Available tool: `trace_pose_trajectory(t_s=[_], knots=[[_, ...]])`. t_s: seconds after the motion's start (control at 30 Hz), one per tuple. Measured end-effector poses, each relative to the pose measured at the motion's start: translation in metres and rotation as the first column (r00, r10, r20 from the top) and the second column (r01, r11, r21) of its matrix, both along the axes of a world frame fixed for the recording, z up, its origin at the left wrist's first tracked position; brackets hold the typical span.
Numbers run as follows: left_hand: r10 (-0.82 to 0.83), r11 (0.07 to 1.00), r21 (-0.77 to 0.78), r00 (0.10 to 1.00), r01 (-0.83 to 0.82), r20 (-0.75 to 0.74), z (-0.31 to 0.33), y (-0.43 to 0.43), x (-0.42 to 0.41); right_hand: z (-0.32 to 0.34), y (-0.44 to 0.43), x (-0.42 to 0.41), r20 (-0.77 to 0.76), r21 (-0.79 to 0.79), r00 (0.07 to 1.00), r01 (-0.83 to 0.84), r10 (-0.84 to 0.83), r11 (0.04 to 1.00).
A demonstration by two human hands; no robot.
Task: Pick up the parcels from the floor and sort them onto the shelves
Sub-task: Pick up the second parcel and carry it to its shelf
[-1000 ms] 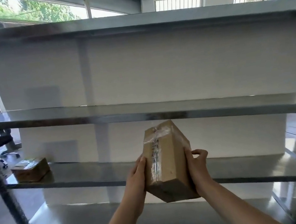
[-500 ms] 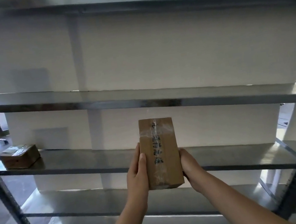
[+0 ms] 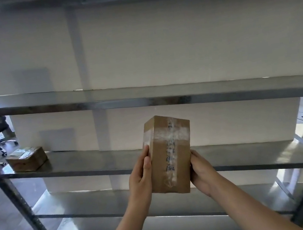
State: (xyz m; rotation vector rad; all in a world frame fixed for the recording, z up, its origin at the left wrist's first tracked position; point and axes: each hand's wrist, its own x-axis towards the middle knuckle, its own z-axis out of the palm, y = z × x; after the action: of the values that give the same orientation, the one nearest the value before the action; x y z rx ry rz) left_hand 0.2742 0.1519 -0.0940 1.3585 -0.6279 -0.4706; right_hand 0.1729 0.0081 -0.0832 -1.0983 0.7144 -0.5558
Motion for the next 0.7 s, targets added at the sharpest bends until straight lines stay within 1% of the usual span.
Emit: trace_pose_trajectory(t_s=[0.1,0.2,0.33,0.4,0.53,0.6,0.7], knots=[[-0.018,1.0,0.02,0.999,0.017,0.04,0.01,-0.001,0.008,0.01,-0.009,0.0,0.048,0.032,0.998,0.049,-0.05,0.998],[-0.013,1.0,-0.004,0.999,0.013,0.03,0.022,-0.002,0.013,0.026,-0.017,0.001,0.057,0.014,0.997,0.051,-0.051,0.999],[0.008,0.996,-0.087,0.997,-0.014,-0.075,0.035,-0.006,0.014,0.045,-0.02,0.004,0.108,-0.032,0.992,0.076,-0.073,0.997],[0.037,0.993,-0.106,0.991,-0.051,-0.127,0.042,-0.009,0.011,0.051,-0.019,0.003,0.113,-0.066,0.991,0.081,-0.073,0.995],[0.142,0.985,-0.063,0.968,-0.158,-0.209,0.049,-0.019,0.007,0.062,-0.018,-0.002,0.093,-0.169,0.994,0.08,-0.064,0.982],[0.148,0.985,-0.058,0.963,-0.165,-0.225,0.049,-0.023,0.008,0.067,-0.018,-0.005,0.102,-0.206,0.993,0.077,-0.056,0.975],[0.115,0.991,-0.037,0.973,-0.125,-0.202,0.048,-0.027,0.007,0.069,-0.017,-0.009,0.136,-0.22,0.99,0.053,-0.023,0.974]])
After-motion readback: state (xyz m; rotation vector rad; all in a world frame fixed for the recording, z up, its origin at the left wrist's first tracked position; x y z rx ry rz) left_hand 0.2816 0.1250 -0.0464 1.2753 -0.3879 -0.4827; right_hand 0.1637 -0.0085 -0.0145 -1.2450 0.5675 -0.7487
